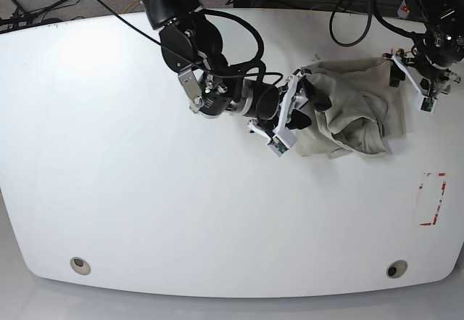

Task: Fold the T-shirt properly
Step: 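Push the bundled shirt with the right gripper toward the left gripper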

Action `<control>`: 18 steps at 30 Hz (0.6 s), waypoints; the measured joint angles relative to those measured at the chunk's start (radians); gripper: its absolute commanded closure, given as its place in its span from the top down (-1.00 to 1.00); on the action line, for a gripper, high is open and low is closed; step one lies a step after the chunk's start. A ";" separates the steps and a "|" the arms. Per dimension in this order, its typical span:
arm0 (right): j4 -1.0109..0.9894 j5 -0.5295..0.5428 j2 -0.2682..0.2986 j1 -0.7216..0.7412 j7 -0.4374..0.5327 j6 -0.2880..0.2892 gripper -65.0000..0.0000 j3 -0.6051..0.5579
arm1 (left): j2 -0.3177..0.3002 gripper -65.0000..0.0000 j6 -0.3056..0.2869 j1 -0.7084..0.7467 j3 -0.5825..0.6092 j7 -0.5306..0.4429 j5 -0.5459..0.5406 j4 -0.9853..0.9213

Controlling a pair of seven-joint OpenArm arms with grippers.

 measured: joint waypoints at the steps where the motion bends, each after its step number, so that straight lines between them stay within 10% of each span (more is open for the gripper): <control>1: -0.018 -0.022 -0.016 0.006 0.000 0.000 0.12 0.000 | -0.005 0.21 0.000 0.006 -0.013 0.005 0.006 0.004; 18: -0.193 -0.065 -0.041 0.076 0.107 -0.011 0.12 -0.033 | -0.030 0.21 0.000 0.074 -0.163 0.005 0.006 0.033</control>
